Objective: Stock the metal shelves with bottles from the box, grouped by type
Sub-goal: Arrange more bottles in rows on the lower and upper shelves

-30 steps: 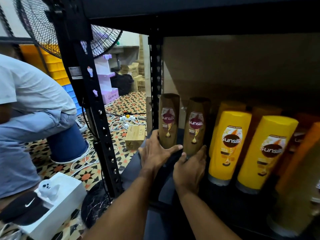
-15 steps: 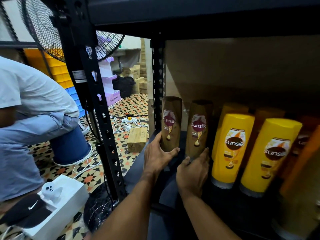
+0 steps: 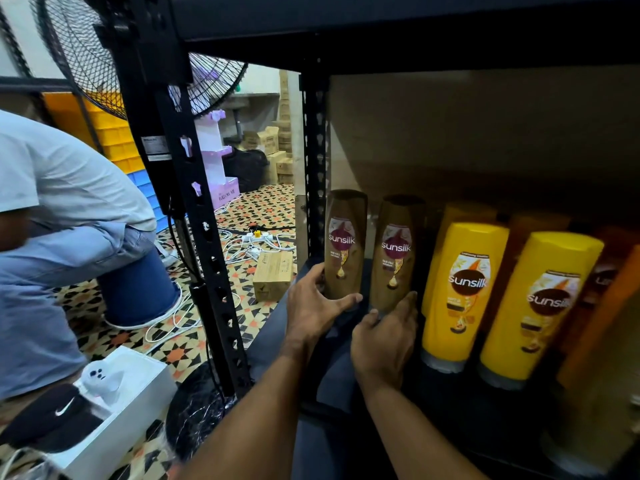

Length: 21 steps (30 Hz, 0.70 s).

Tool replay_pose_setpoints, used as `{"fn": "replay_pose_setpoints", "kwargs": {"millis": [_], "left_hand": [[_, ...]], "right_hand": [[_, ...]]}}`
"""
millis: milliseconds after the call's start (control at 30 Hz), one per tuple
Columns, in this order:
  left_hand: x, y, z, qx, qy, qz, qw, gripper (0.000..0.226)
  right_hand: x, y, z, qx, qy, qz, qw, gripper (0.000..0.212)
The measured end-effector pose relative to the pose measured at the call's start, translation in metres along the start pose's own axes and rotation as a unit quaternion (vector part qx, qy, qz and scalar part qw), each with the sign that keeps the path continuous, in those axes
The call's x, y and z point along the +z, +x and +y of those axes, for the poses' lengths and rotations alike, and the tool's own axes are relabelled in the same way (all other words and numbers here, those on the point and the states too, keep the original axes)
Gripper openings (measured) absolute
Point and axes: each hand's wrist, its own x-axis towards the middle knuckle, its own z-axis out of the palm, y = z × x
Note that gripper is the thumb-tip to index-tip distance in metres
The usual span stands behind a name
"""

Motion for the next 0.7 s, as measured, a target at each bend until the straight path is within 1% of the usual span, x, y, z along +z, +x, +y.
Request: {"fn": "replay_pose_setpoints", "kwargs": {"millis": [367, 567, 633, 700], "left_hand": [[-0.0027, -0.0010, 0.0019, 0.012, -0.013, -0.005, 1.000, 0.061], [-0.0016, 0.0003, 0.0000, 0.008, -0.009, -0.008, 1.000, 0.063], [-0.0008, 0.0016, -0.0025, 0.005, -0.005, -0.014, 1.000, 0.066], [-0.0014, 0.0018, -0.0015, 0.003, -0.001, -0.024, 1.000, 0.075]], "right_hand": [[-0.0010, -0.0013, -0.0028, -0.001, -0.031, -0.015, 0.999, 0.082], [-0.0013, -0.0009, -0.0023, 0.004, -0.025, -0.023, 0.999, 0.085], [-0.0012, -0.0009, -0.0020, 0.010, -0.028, -0.028, 0.999, 0.087], [-0.0026, -0.0027, -0.0031, 0.009, -0.028, -0.034, 0.999, 0.088]]}}
